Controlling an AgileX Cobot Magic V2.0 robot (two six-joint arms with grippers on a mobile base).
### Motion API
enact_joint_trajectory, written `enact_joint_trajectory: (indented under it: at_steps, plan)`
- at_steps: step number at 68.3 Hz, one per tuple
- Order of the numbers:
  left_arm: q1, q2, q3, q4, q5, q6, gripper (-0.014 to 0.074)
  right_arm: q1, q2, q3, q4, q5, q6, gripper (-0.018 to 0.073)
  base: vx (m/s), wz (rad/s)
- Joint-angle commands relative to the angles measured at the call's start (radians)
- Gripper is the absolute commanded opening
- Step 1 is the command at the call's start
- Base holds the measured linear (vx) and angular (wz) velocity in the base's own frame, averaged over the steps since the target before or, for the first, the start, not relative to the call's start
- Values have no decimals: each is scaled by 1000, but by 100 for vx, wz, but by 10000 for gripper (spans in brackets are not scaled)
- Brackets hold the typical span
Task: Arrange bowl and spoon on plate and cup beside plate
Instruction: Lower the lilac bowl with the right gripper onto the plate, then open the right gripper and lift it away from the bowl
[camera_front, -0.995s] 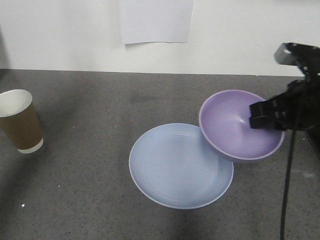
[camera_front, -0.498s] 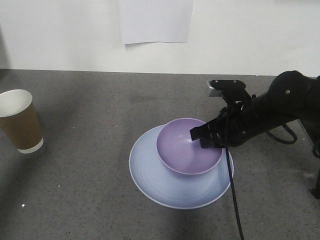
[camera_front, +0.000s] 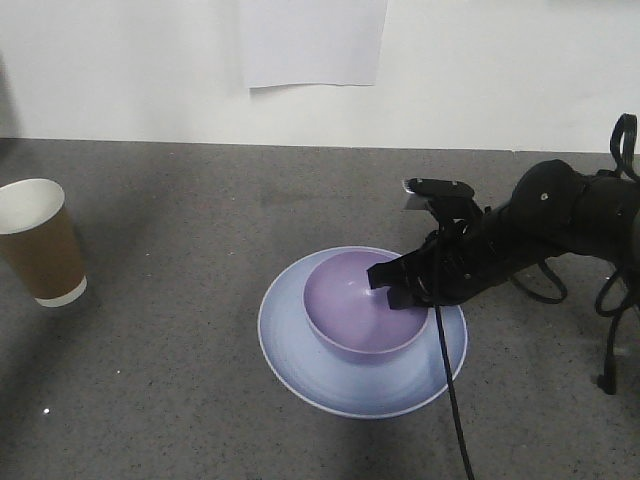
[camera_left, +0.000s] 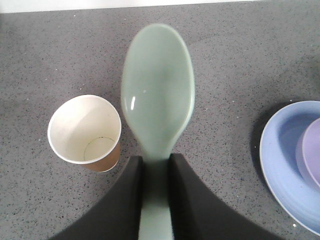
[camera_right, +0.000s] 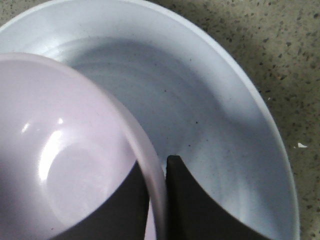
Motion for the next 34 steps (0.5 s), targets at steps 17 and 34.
enact_joint_trajectory:
  at_steps: [17, 34]
  plan:
    - [-5, -24, -26, -5, -66, -3, -6, -2, -39, -26, 20, -31, -11, 72, 0, 0]
    - [-5, -24, -26, -5, -66, -3, -6, -3, -42, -26, 20, -33, -11, 291, 0, 0]
